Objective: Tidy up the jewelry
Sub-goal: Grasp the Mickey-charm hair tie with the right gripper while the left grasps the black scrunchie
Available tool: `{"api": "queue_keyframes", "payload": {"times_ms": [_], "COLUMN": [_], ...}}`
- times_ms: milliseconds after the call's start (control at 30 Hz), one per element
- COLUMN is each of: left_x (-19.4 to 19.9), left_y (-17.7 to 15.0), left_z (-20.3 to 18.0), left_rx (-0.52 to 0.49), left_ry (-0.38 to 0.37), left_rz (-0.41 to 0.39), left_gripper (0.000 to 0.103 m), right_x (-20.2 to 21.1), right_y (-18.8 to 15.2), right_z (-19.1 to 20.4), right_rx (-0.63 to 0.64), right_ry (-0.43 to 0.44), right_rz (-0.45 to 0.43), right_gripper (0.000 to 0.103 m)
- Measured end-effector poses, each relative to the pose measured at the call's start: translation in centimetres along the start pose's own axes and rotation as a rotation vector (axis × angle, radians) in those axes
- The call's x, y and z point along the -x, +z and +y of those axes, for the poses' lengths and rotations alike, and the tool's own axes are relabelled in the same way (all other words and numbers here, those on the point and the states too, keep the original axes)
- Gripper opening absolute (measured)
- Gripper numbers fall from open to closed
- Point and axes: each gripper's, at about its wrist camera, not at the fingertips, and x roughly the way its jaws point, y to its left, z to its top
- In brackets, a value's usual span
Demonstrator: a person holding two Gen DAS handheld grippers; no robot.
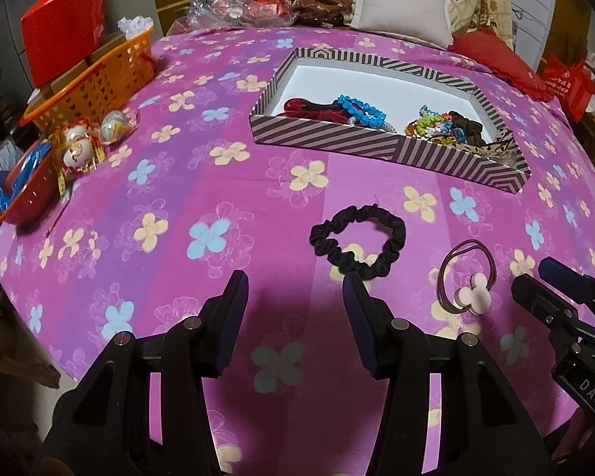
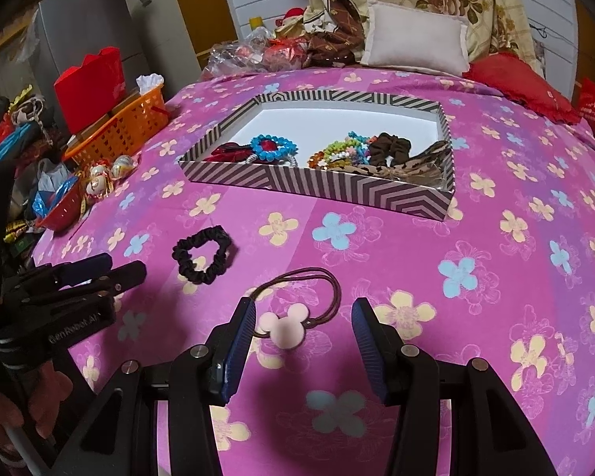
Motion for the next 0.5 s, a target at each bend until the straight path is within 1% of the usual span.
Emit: {"api": "queue_keyframes", "payload": {"times_ms": [233,367,500], "left_x": [-1.3,-2.0,-2.2], "left_y": [-0.2,-0.1,0.4], "left_z": [1.8,2.8,2.9], "left_rx": [0.038,0.074,0.085], "left_ry": [-0.024,-0.041,-0.058], "left_rz": [0.050,0.073,0.075], "left_gripper": [0.049,0.049,0.049], "right_x": [-0.8,-1.3,-1.6], "right_y": [-0.8,-0.8,-1.0], "right_z": [-1.4,-1.3,-0.2], "right_rx": [-0.028,-0.017,0.007], "right_ry": [-0.013,-0.010,0.029], "right_rz": [0.028,0.035,0.036], "right_gripper": [0.048,0.048,0.048]}}
